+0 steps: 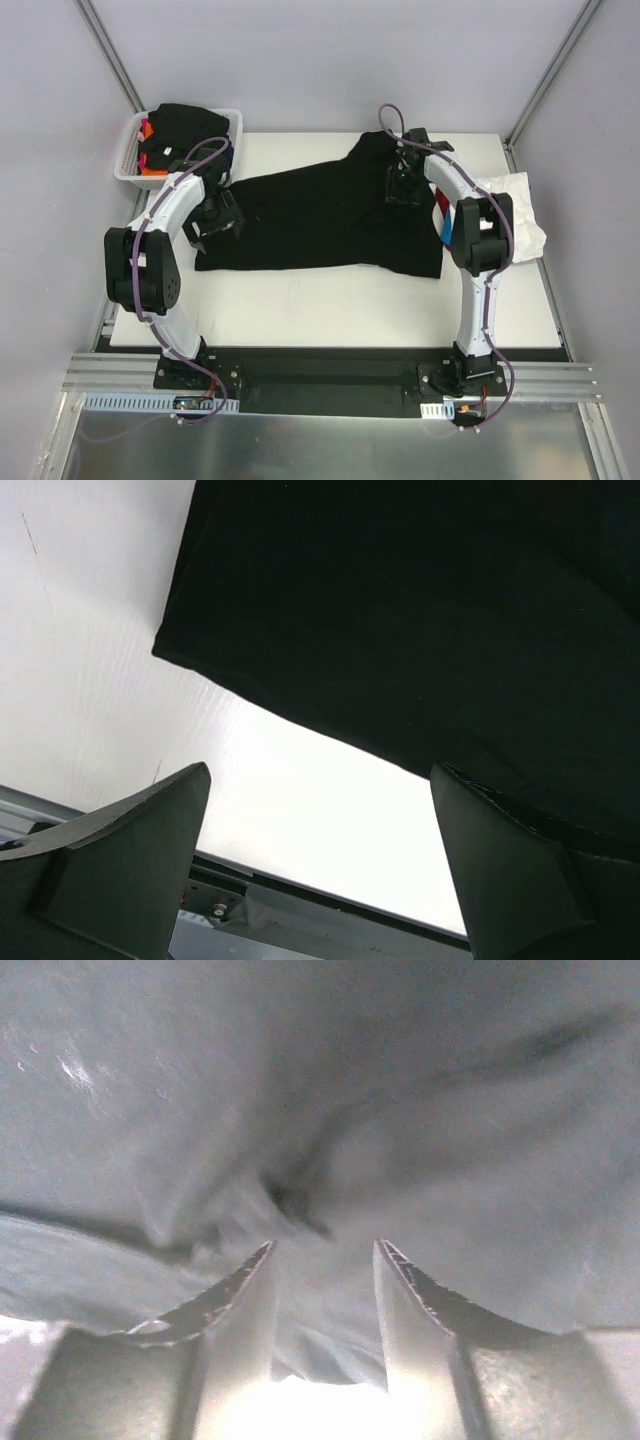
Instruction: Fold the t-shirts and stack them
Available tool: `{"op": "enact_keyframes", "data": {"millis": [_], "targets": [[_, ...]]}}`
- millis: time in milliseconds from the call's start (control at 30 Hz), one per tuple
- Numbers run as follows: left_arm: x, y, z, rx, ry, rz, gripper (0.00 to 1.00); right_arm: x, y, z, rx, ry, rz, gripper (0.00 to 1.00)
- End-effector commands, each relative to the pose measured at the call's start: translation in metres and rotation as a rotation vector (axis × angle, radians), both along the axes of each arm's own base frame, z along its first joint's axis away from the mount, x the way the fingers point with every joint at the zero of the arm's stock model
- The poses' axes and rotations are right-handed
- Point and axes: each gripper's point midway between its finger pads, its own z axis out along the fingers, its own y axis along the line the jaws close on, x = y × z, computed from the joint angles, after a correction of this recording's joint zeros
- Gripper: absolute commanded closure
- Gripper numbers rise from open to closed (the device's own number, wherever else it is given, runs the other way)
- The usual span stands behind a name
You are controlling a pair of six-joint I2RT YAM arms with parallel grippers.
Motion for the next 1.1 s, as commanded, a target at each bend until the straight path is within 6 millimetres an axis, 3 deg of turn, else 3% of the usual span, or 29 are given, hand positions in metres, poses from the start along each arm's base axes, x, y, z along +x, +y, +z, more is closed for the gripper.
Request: {"op": "enact_keyframes", "data": {"millis": [0,133,233,333,367,433,533,667,733,1067], "targets": [[0.006,-0.017,0.011,-0.015,-0.025,-0.016,0.07,-0.007,-0.029,0.066,-0.024,-0.144,-0.016,0.52],[0.011,-0.03,0.013,-0.021,-0.035,-0.046,0.07,-0.022,-0.035,0.074,-0.005,-0.16,-0.026,0.51],[0.01,-0.038,0.013,-0.023,-0.036,-0.058,0.07,-0.031,-0.029,0.061,0.012,-0.112,-0.026,0.56],[0.007,-0.039,0.014,-0.016,-0.036,-0.057,0.07,-0.037,-0.022,0.041,0.024,-0.061,-0.012,0.7],[0.004,-0.038,0.013,-0.013,-0.032,-0.058,0.07,-0.037,-0.018,0.037,0.025,-0.058,-0.001,0.84],[0.003,-0.036,0.014,-0.003,-0.039,-0.059,0.07,-0.04,-0.013,0.025,0.025,-0.03,0.009,0.99],[-0.001,-0.032,0.014,0.012,-0.035,-0.06,0.07,-0.039,-0.009,0.017,0.037,-0.013,0.009,0.99],[-0.006,-0.028,0.013,0.029,-0.026,-0.066,0.07,-0.033,-0.004,0.012,0.051,-0.013,0.013,0.74],[-0.007,-0.027,0.013,0.034,-0.022,-0.067,0.07,-0.028,-0.001,0.014,0.058,-0.02,0.018,0.71],[0.001,-0.029,0.013,0.038,-0.013,-0.07,0.07,-0.023,0.013,0.0,0.076,0.01,0.04,0.7]]}}
